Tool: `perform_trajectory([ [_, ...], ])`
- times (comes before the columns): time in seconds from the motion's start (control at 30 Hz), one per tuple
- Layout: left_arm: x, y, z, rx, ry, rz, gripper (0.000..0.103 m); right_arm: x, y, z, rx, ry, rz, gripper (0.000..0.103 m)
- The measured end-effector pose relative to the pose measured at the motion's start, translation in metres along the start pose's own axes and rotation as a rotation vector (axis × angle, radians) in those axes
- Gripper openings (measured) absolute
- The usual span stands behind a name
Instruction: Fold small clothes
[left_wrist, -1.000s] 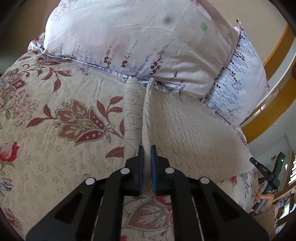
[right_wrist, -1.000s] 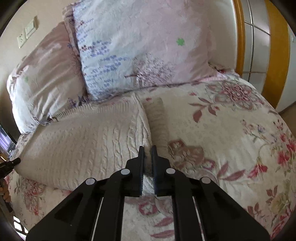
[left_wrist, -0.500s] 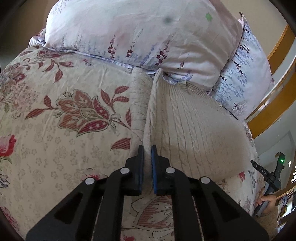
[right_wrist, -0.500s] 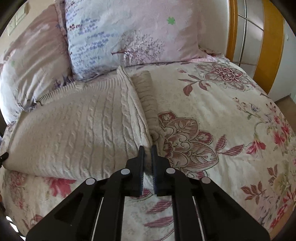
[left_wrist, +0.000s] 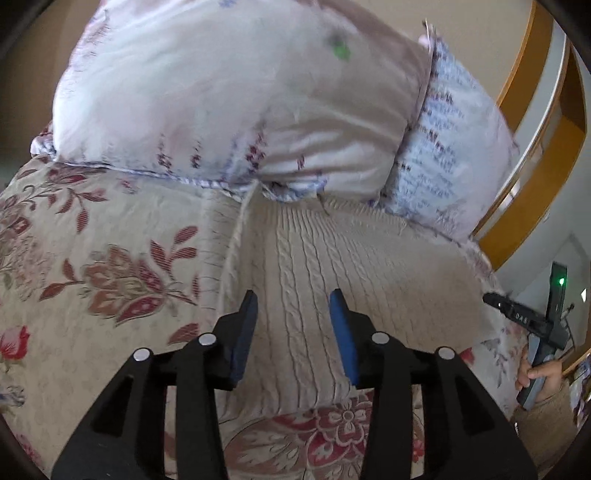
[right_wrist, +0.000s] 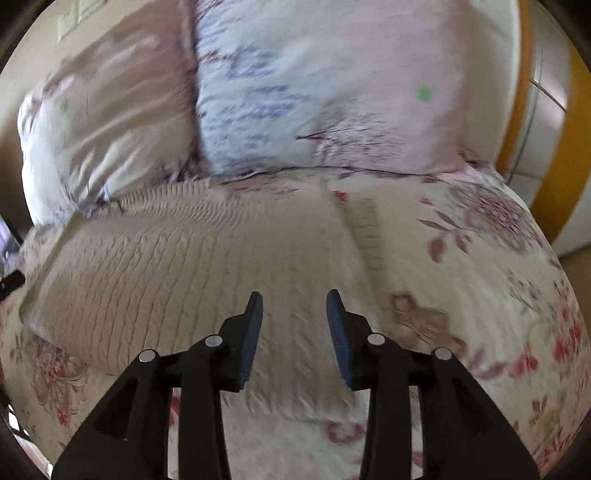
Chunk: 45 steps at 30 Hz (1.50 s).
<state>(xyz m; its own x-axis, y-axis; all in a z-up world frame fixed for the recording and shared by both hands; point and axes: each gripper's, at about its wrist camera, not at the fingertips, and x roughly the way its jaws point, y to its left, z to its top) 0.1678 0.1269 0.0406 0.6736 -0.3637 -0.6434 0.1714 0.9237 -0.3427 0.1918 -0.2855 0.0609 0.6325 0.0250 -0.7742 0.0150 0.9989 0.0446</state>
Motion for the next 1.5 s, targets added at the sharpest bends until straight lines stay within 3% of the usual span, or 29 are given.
perform_trajectory([
  [0.17, 0.026, 0.009, -0.008, -0.035, 0.083, 0.044, 0.040, 0.035, -0.011, 0.003, 0.053, 0.076, 0.022, 0.043],
  [0.27, 0.027, 0.010, -0.013, -0.024, 0.069, 0.047, 0.039, 0.041, -0.022, 0.010, 0.118, 0.094, 0.060, 0.044],
  [0.37, 0.026, 0.010, -0.013, -0.026, 0.071, 0.044, 0.039, 0.040, -0.018, 0.011, 0.107, 0.108, 0.038, 0.045],
  [0.5, 0.009, 0.025, -0.003, -0.116, 0.043, -0.033, 0.046, 0.027, -0.008, 0.011, 0.087, 0.093, 0.001, 0.046],
  [0.6, 0.000, 0.046, 0.013, -0.190, -0.002, -0.031, 0.051, 0.018, 0.000, 0.012, 0.083, 0.064, 0.033, 0.046],
  [0.7, 0.006, 0.066, 0.023, -0.273, 0.020, -0.050, 0.055, 0.015, 0.016, 0.014, 0.051, 0.054, 0.059, 0.048],
  [0.77, 0.016, 0.076, 0.025, -0.323, 0.058, -0.054, 0.055, 0.015, 0.028, 0.014, 0.012, 0.041, 0.054, 0.059],
  [1.03, 0.043, 0.090, 0.026, -0.429, 0.110, -0.097, 0.059, 0.023, 0.056, 0.012, -0.068, 0.056, 0.055, 0.059],
  [1.43, 0.057, 0.076, 0.029, -0.411, 0.106, -0.104, 0.063, 0.030, 0.093, 0.020, -0.124, 0.025, 0.095, 0.059],
  [1.5, 0.057, 0.075, 0.028, -0.413, 0.105, -0.107, 0.063, 0.042, 0.099, 0.017, -0.136, 0.067, 0.079, 0.059],
])
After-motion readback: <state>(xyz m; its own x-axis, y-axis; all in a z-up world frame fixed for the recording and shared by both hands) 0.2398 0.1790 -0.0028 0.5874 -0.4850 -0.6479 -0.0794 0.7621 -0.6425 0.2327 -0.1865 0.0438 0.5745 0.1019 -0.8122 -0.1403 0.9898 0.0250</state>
